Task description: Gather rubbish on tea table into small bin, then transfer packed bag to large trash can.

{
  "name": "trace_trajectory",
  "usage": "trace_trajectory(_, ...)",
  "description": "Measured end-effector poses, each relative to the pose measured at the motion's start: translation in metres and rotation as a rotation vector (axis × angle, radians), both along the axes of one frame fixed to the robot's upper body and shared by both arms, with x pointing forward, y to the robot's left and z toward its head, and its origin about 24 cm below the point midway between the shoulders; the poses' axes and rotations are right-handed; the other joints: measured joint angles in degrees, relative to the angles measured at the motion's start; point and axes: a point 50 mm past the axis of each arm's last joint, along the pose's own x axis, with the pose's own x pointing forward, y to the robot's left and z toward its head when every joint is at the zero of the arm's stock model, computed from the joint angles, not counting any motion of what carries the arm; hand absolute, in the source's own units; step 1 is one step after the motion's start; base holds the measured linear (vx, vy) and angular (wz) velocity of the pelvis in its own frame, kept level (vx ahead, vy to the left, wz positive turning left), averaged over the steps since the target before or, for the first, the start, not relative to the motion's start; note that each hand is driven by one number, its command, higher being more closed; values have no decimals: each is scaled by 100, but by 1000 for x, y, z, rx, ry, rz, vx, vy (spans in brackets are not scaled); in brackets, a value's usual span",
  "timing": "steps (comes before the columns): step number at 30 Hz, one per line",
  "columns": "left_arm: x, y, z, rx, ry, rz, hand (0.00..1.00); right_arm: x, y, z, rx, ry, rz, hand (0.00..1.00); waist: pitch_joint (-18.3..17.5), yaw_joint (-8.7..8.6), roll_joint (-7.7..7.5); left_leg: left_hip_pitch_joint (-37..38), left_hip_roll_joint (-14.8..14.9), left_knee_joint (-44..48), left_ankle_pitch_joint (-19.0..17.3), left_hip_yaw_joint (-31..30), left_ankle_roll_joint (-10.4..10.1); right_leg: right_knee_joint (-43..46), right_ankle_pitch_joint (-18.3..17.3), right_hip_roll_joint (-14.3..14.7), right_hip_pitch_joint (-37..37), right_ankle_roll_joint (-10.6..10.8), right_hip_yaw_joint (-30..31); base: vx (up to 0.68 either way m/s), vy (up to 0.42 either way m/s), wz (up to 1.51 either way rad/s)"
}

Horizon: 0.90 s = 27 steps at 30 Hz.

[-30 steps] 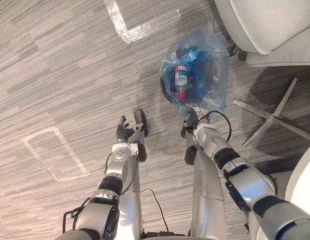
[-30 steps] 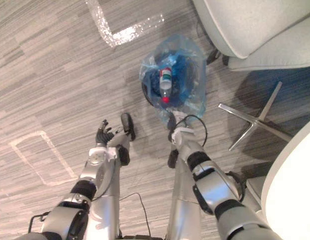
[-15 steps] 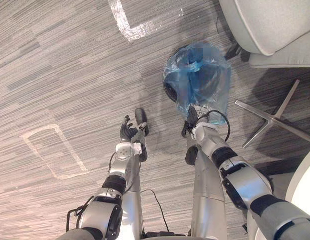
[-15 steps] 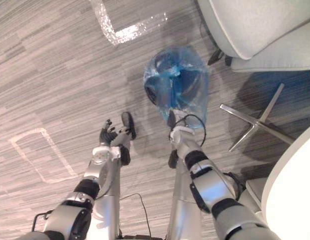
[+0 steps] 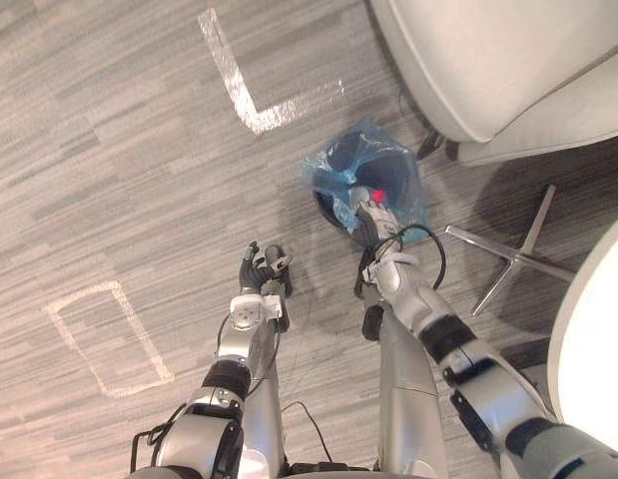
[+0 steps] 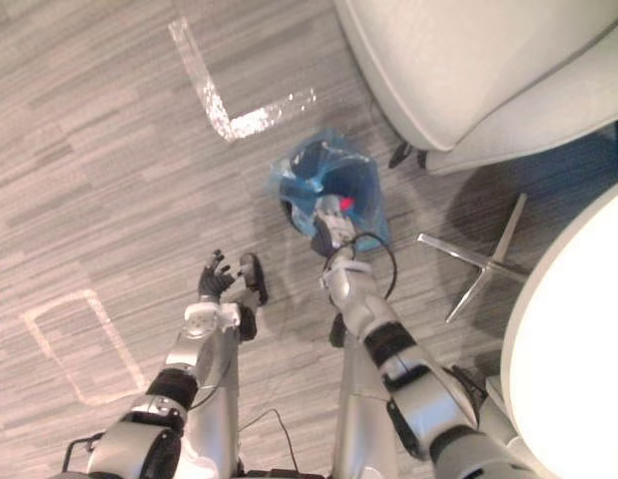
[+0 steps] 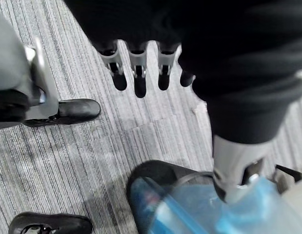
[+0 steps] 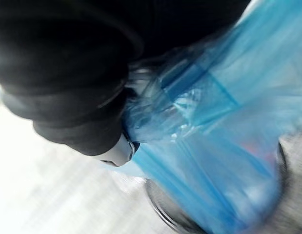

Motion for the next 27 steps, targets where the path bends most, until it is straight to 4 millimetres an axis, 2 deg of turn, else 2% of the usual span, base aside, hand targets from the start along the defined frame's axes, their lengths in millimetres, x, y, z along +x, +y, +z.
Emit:
trace_trajectory(2, -14, 4, -16, 26, 61, -2, 0, -19, 0, -10, 65, 23, 22, 100, -172, -27, -157, 533, 10, -189, -28, 9, -43, -251, -14, 57, 560, 19, -18, 74, -18, -2)
trace_trajectory(4, -24, 6, -26, 27, 105, -7, 0, -28, 2, -15, 100, 46, 32, 100, -324, -43, -236, 851, 7, -317, -43, 30, -69, -418, -17, 80, 881, 23, -27, 67, -10, -1)
trace_trajectory(6, -47, 7, -49, 51, 199, -28, 0, -41, 4, -26, 145, 103, 47, 100, -673, -68, -346, 1451, -51, -650, -6, 98, -145, -780, 32, 104, 1464, 8, -18, 128, -17, 0)
trace_trajectory(7, -50, 7, -53, 53, 216, -29, 0, -43, 4, -29, 150, 115, 45, 100, -727, -73, -349, 1543, -69, -724, 1, 103, -153, -848, 41, 107, 1555, 15, -16, 154, -18, 1)
trace_trajectory(9, -74, 9, -76, 80, 332, -45, 0, -51, 5, -41, 178, 172, 49, 100, -1035, -88, -380, 2097, -199, -1209, 115, 155, -192, -1366, 191, 125, 2088, 77, 55, 134, -10, -6)
trace_trajectory(10, -78, 10, -80, 82, 352, -47, 0, -52, 6, -41, 185, 178, 53, 100, -1068, -101, -375, 2196, -212, -1291, 131, 169, -196, -1467, 238, 136, 2201, 81, 69, 133, -6, -15)
trace_trajectory(12, -101, 18, -97, 110, 460, -60, 0, -55, 7, -44, 215, 203, 86, 100, -1292, -149, -376, 2704, -300, -1687, 189, 260, -221, -2006, 424, 169, 2727, 161, 168, 123, 0, -15)
trace_trajectory(18, -135, 35, -115, 157, 579, -68, 0, -68, 1, -48, 277, 249, 115, 100, -1674, -253, -377, 3658, -489, -2408, 321, 413, -280, -2473, 503, 175, 3484, 243, 314, 88, -14, -9)
trace_trajectory(22, -143, 38, -117, 160, 592, -63, 0, -75, -1, -41, 325, 240, 142, 100, -1820, -283, -351, 3963, -562, -2701, 427, 458, -291, -2634, 567, 171, 3683, 242, 423, 5, -10, -12)
trace_trajectory(25, -141, 37, -113, 156, 551, -64, 0, -79, -4, -36, 344, 224, 158, 100, -1896, -296, -337, 4063, -592, -2808, 477, 438, -289, -2658, 579, 163, 3747, 246, 440, -18, -5, -1)
trace_trajectory(27, -134, 36, -99, 156, 457, -71, 0, -82, -7, -29, 370, 200, 186, 100, -1951, -294, -336, 4148, -626, -2944, 528, 425, -267, -2740, 622, 138, 3799, 252, 469, -53, 0, 0)
